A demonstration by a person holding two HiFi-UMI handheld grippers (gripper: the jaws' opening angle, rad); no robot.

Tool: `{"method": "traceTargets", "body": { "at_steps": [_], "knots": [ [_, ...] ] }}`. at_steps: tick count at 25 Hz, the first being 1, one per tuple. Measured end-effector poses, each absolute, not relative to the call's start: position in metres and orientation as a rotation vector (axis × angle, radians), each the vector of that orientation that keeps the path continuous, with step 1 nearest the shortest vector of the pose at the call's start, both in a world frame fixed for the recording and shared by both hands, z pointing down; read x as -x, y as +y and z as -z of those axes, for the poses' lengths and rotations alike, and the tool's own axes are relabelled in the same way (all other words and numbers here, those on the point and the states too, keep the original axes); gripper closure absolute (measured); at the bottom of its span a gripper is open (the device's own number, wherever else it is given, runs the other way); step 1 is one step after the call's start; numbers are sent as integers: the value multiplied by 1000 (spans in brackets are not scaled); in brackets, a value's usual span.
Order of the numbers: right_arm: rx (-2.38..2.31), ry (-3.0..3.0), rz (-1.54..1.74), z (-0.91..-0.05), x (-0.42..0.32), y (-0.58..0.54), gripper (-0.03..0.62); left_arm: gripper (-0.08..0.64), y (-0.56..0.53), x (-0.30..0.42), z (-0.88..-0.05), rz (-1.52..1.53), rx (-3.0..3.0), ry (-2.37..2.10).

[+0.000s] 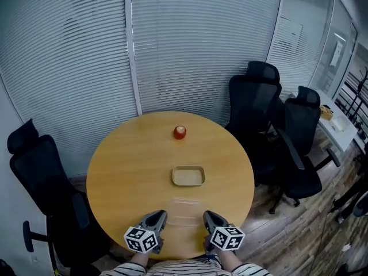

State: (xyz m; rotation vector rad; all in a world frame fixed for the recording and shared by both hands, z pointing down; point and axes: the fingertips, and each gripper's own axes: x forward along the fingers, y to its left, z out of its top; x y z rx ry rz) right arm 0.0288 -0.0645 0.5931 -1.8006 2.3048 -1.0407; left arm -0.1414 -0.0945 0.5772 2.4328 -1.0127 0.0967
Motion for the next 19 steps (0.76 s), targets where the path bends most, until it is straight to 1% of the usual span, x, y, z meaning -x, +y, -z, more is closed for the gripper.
{"method": "traceTargets", "body": {
  "at_steps": [19],
  "knots": [
    [1797, 2321, 1051, -600, -28, -73, 552, 517, -101, 142, -586, -120, -2428, -1002]
  ]
}}
